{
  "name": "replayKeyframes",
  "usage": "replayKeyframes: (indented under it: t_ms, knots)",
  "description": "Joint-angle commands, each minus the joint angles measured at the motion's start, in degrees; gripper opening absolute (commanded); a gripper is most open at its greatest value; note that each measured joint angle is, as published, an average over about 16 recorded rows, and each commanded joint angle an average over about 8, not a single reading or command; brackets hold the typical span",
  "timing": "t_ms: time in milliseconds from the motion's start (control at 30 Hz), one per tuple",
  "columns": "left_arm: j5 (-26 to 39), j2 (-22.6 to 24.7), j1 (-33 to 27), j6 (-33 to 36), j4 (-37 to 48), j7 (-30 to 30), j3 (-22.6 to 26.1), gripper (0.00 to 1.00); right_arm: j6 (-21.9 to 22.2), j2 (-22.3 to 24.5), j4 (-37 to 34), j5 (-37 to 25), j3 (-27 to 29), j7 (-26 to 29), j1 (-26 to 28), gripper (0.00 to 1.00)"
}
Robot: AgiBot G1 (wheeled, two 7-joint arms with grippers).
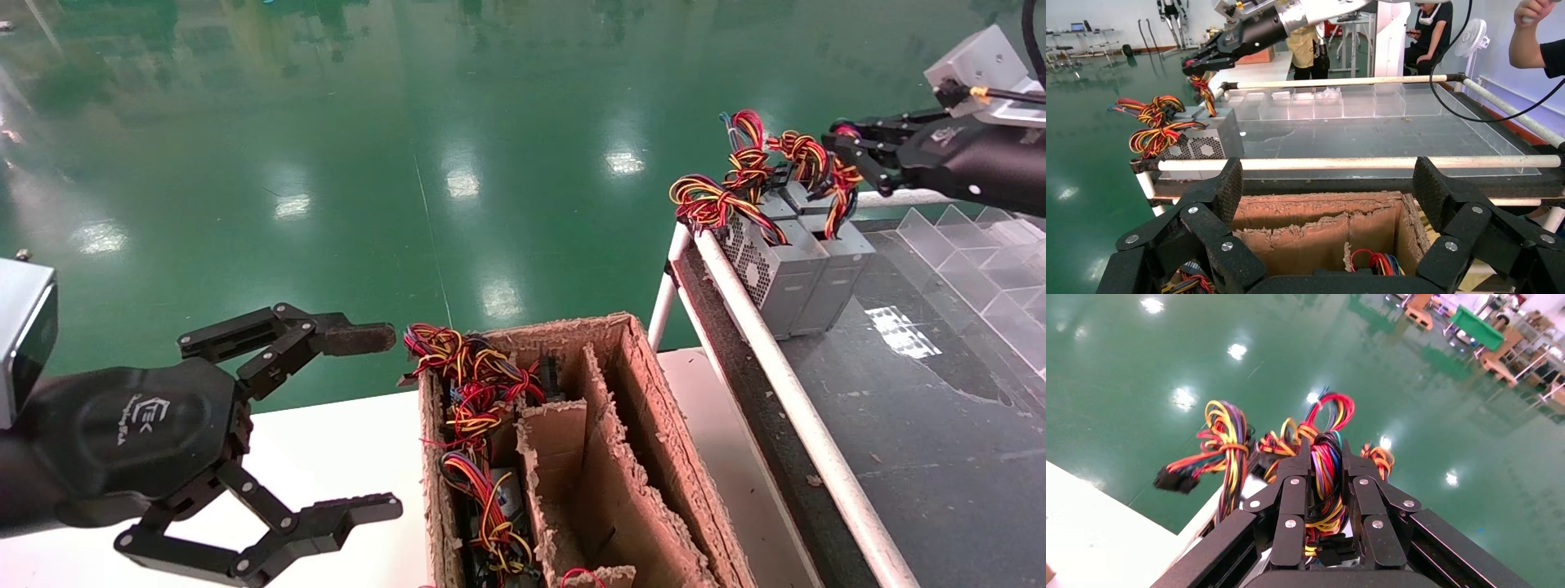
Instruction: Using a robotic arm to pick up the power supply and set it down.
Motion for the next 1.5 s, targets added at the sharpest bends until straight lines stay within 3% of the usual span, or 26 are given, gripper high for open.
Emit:
replayKeyframes:
  t_ms: [33,333,567,600,633,1500]
  knots:
    - [0.0,0.0,0.0,0.0,0.0,0.0,0.0,1.0,0.29,-0.46,0.13,-0.1,-0.07,-0.19,0.19,0.0]
    - [0.0,0.0,0.0,0.0,0.0,0.0,0.0,1.0,2.33,-1.78,-0.12,-0.44,-0.3,-1.31,0.0,0.03]
    - [0.0,0.0,0.0,0.0,0.0,0.0,0.01,1.0,2.96,-2.12,-0.48,-0.24,-0.15,-1.46,-0.09,0.88]
    - [0.0,0.0,0.0,0.0,0.0,0.0,0.01,1.0,2.99,-2.14,-0.53,-0.2,-0.12,-1.44,-0.1,0.98]
    - [0.0,0.0,0.0,0.0,0.0,0.0,0.01,1.0,3.0,-2.16,-0.57,-0.17,-0.1,-1.43,-0.1,1.0]
    - [-0.01,-0.01,0.0,-0.01,0.0,0.01,0.02,1.0,1.55,-1.74,-0.9,0.7,0.52,-0.86,-0.01,1.0]
